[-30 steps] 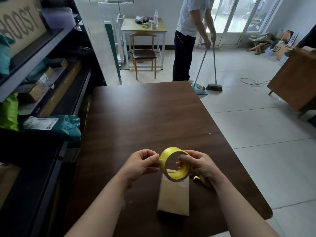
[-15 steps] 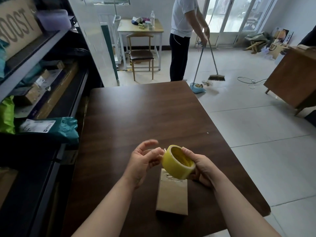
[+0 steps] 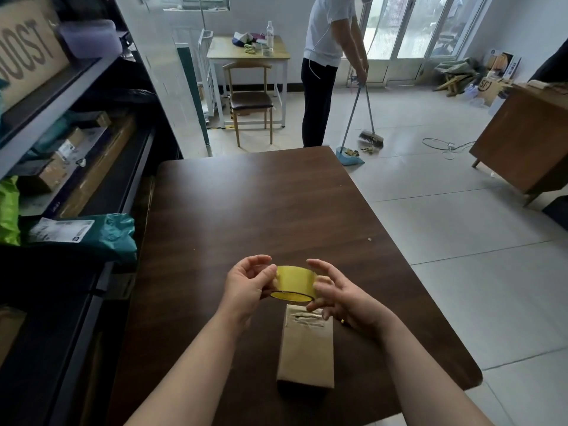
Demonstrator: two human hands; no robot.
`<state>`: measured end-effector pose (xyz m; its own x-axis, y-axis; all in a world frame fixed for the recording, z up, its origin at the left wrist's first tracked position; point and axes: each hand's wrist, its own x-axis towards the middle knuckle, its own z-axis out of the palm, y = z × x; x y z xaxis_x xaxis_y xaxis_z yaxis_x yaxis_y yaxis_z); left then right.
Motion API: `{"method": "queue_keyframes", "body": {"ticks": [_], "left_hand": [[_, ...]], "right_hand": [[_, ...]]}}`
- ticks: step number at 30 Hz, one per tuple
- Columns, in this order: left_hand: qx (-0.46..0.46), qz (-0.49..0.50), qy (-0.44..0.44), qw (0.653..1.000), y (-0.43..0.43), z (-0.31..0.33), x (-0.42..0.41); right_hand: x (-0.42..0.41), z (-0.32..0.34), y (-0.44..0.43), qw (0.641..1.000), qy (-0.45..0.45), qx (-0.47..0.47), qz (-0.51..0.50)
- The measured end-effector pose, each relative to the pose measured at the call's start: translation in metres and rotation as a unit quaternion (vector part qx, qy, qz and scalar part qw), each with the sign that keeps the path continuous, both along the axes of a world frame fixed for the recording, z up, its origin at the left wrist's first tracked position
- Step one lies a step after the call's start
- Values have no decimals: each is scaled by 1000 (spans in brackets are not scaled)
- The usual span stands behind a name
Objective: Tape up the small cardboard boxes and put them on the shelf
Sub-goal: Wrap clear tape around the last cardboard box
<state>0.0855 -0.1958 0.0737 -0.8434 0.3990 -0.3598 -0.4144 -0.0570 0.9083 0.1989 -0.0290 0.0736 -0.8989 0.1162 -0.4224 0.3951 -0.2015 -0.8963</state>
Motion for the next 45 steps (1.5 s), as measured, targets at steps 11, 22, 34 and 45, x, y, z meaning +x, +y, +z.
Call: {"method": "queue_keyframes", "body": {"ticks": [11,22,34,45], "left_hand": [[-86,-18,-42,995,2,-14,1],[-116,15,69,991,11,-16,1],[-70,15,-66,995,17,-46,14],[-116,46,-84,989,19,-90,15]], "right_hand": [[2,-13,-4,867,57,494,21],[9,-6,2,907,74,415,9],[40,-7,38,952,-39,304,-17],[65,-44,64,942,-98,320,-30]]}}
